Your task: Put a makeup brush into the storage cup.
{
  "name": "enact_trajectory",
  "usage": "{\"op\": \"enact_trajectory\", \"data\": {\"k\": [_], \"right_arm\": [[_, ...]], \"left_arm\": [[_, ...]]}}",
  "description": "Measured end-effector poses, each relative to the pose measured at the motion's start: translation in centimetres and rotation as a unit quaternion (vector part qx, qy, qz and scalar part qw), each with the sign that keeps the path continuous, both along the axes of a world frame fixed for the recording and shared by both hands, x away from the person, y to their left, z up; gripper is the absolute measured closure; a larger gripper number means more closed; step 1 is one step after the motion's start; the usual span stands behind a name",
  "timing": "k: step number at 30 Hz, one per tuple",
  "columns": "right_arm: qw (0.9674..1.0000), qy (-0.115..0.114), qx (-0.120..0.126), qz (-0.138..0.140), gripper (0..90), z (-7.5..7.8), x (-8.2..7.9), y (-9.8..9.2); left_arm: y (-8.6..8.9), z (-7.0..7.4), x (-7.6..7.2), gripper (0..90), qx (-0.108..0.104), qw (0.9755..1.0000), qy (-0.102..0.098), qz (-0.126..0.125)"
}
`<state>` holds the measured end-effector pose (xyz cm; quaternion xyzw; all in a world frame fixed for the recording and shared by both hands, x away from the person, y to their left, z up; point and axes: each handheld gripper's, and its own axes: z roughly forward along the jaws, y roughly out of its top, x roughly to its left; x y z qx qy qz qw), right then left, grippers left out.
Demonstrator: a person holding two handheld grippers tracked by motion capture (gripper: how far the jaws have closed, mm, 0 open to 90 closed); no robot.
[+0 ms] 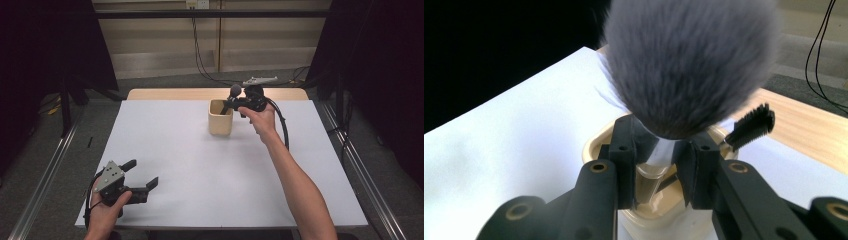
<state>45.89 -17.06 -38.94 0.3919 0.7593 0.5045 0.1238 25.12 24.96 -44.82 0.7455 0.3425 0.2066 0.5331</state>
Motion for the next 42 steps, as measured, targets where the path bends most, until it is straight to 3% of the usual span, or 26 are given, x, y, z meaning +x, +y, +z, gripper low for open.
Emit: {"op": "enact_trajectory", "data": {"k": [19,28,34,38,42], "right_arm": [[0.9999,0.010,-0.005,0.007,71.2,-1.5,0.1,0.0],[1.0000,0.004,0.006,-0.007,70.4,-1.8,-0.2,-0.4],[0.9999,-0.004,0.007,-0.015,55.4,-1.7,-0.4,-0.5],[0.9996,-0.007,0.006,-0.027,35.7,-1.7,-0.5,-0.5],[0.9995,-0.007,0.011,-0.028,25.4,-1.8,-0.6,-0.4]], "left_arm": [[0.1,0.0,0.0,3.0,0.003,1.0000,0.001,-0.001],[0.1,0.0,0.1,3.0,0.004,1.0000,0.001,-0.001],[0.1,0.0,0.1,3.0,0.003,1.0000,0.001,-0.001],[0.1,0.0,0.1,3.0,0.003,1.0000,0.001,-0.001],[0.1,0.0,0.1,3.0,0.002,1.0000,0.002,-0.002]]}}
